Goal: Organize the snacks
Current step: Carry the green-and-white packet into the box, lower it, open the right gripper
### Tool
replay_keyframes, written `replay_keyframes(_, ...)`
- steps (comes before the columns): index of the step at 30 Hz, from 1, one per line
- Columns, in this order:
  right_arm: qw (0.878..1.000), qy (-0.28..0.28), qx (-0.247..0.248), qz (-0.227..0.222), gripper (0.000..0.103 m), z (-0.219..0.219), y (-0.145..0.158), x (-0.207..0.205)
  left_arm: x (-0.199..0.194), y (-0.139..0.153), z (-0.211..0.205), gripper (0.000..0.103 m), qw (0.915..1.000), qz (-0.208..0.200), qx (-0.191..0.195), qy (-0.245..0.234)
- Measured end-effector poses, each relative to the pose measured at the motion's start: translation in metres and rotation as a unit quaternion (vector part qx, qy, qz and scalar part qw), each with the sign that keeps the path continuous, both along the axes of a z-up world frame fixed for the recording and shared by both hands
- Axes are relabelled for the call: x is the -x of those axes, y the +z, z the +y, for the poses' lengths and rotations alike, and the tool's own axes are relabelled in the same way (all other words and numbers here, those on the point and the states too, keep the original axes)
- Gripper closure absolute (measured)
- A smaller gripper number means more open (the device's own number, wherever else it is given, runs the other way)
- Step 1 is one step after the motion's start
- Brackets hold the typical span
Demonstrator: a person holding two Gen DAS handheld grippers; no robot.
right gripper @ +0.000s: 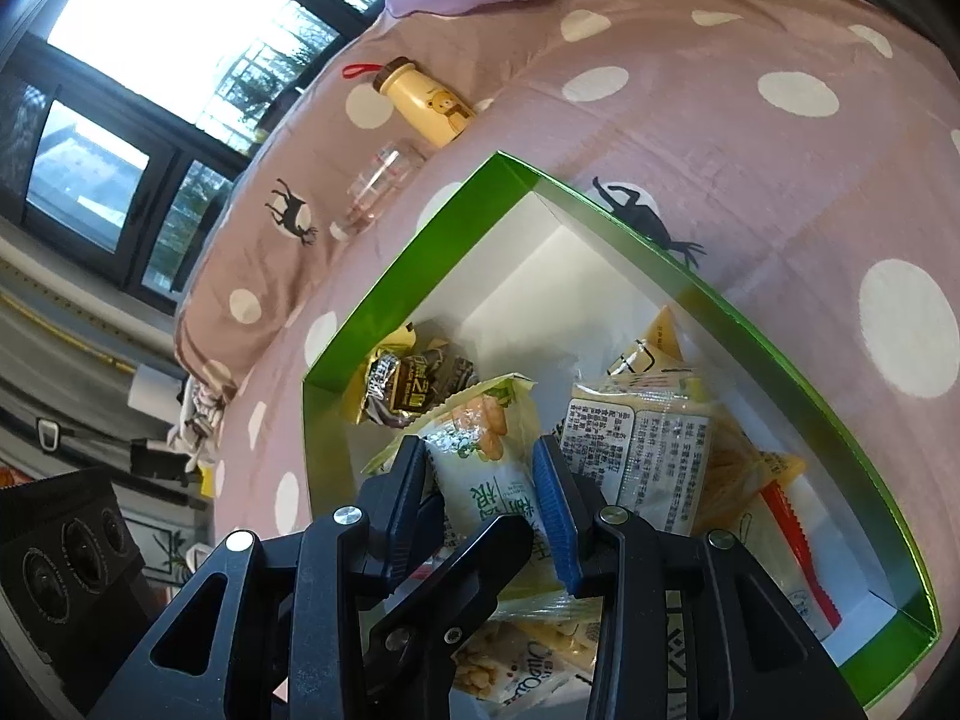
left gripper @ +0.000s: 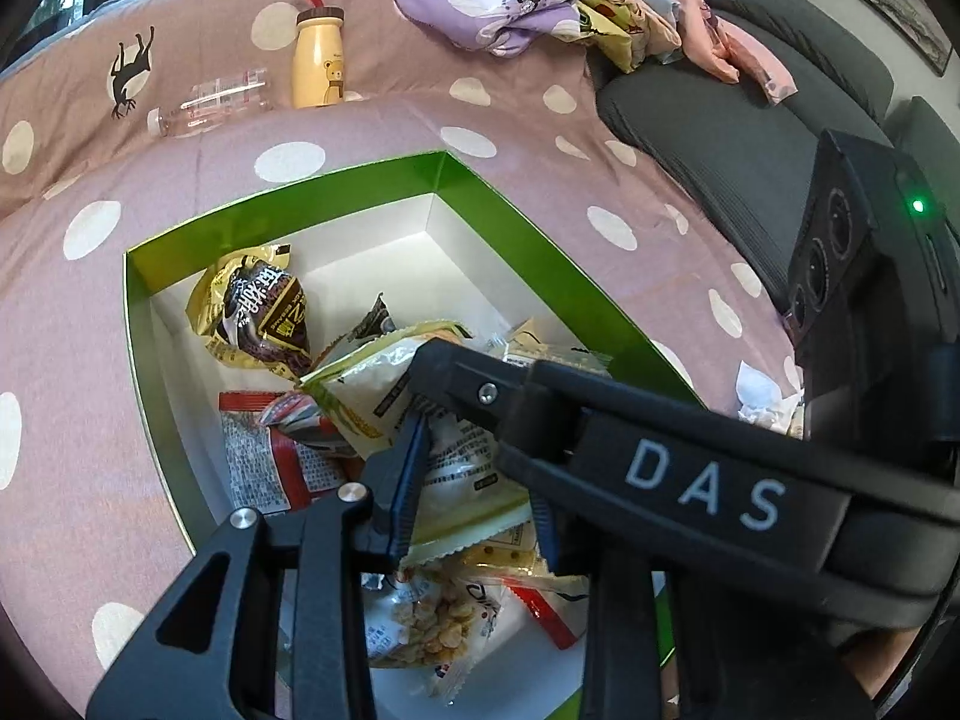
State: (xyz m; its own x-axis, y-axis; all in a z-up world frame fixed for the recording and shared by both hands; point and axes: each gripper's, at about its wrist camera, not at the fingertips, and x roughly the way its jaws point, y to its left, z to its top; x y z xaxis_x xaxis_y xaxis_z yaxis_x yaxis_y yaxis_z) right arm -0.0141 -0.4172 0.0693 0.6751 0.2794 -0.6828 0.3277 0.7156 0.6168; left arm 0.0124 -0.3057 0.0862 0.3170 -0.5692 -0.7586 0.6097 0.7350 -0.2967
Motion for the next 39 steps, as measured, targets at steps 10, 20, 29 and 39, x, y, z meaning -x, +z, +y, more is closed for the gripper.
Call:
replay_keyframes(10, 1.000, -0.006, 0.006, 0.008, 0.062, -0.0011, -0.0022, -0.0032, -0.0029, -0.0035, -0.0002, 0.071, 1.0000, 0.007, 0.000, 0.005)
replay_keyframes(20, 1.000, -0.006, 0.008, 0.009, 0.062, -0.0022, -0.0039, -0.0043, -0.0047, -0.0046, 0.0011, 0.068, 0.9999, 0.012, 0.002, 0.008)
replay_keyframes(29, 1.000, -0.007, 0.009, 0.010, 0.062, -0.0027, -0.0057, -0.0052, -0.0057, -0.0084, 0.0039, 0.064, 0.9995, 0.022, 0.012, 0.016)
replay_keyframes(39, 1.000, -0.008, 0.003, 0.010, 0.062, -0.0027, -0.0063, -0.0044, -0.0010, -0.0067, 0.0042, 0.063, 0.9996, 0.016, 0.013, 0.020)
